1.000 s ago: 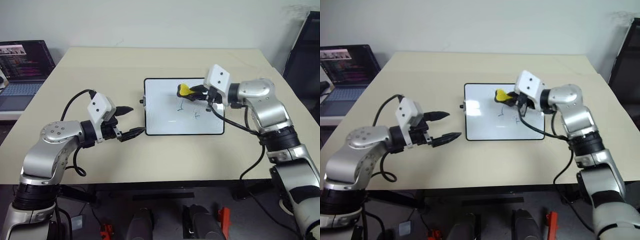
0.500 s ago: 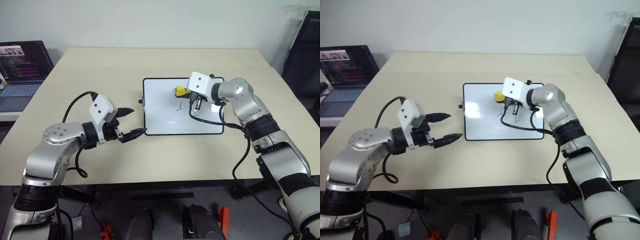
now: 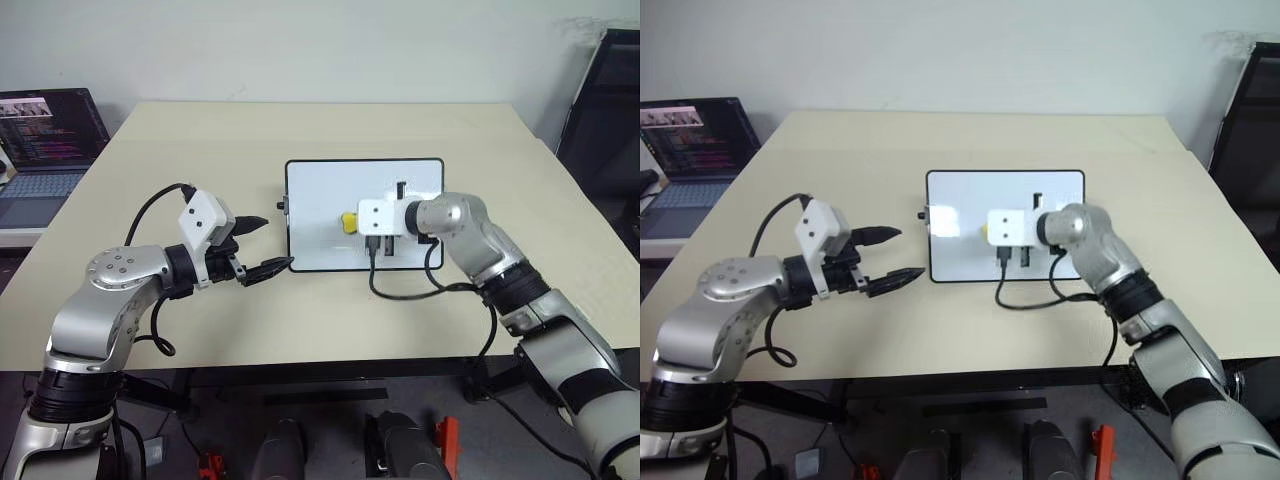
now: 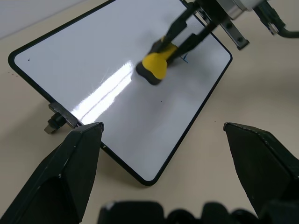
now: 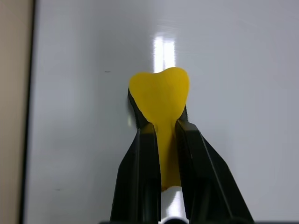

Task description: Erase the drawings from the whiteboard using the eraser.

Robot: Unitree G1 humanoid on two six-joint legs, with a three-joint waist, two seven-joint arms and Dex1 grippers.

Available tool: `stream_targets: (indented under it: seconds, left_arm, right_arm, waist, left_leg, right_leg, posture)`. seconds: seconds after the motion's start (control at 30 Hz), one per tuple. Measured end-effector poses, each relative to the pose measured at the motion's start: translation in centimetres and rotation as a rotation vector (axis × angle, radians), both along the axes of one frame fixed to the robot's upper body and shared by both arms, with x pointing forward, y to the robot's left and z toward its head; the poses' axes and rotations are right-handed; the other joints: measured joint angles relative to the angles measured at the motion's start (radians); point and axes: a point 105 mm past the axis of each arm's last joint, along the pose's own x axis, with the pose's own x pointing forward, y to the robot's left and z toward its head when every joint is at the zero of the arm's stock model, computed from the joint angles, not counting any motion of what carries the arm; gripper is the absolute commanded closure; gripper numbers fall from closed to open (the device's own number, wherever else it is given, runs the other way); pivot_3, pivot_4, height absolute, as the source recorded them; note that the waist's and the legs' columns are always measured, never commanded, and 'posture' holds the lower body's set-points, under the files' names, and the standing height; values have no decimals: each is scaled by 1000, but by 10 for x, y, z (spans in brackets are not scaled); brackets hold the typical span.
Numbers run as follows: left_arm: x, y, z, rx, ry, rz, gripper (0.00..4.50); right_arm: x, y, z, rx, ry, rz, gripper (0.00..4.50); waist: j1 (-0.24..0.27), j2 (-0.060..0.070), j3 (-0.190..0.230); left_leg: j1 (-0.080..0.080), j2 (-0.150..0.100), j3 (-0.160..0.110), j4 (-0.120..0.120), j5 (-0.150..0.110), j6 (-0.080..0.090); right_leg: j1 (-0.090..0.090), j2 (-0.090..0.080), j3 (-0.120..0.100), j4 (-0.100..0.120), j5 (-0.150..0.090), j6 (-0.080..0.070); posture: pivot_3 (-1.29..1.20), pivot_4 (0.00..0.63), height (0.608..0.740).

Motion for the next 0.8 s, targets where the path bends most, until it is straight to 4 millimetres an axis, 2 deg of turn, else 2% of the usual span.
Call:
stream_targets:
  seconds: [0.1,0.3,0.4,0.57,0.67,0.8]
  left_arm:
    - [0,0,0,1,1,-1,0]
    - [0,0,-1,6,0,-4,0]
    - [0,-1,-1,7,2,-10,0]
    - [-1,-1,-2,11,4,-14,0]
    - [-1,-1,-2,13,4,-15,0]
    - [-1,-1,-2,13,4,-15,0]
  right_arm:
    - [-8,0,-9,-37,17,14,4313]
    - [-5,-1,-7,-45,12,-3,4313]
    - [4,3,6,-18,-28,-34,4313]
    - [28,-5,37,41,-157,-156,4314]
    - [33,-5,43,55,-190,-185,4324]
    - [31,-5,41,51,-178,-180,4325]
  waist:
    - [0,0,0]
    - [1,0,0]
    - [-1,0,0]
    - [-2,0,0]
    - [-2,0,0]
    - [-2,0,0]
  left_leg:
    - [0,0,0,0,0,0]
    - [0,0,0,0,0,0]
    - [0,0,0,1,0,0]
    - [0,0,0,0,1,1]
    - [-1,0,0,-1,1,0]
    - [-1,0,0,0,1,1]
  right_leg:
    - [0,0,0,0,0,0]
    - [0,0,0,0,0,0]
    - [0,0,0,0,1,-1]
    - [-1,0,0,-1,0,-1]
    - [-1,0,0,-2,0,-1]
    - [-1,0,0,-2,0,-1]
  posture:
    - [0,150,740]
    - [0,150,740]
    - [0,150,740]
    - [0,150,740]
    - [0,150,740]
    - [0,150,740]
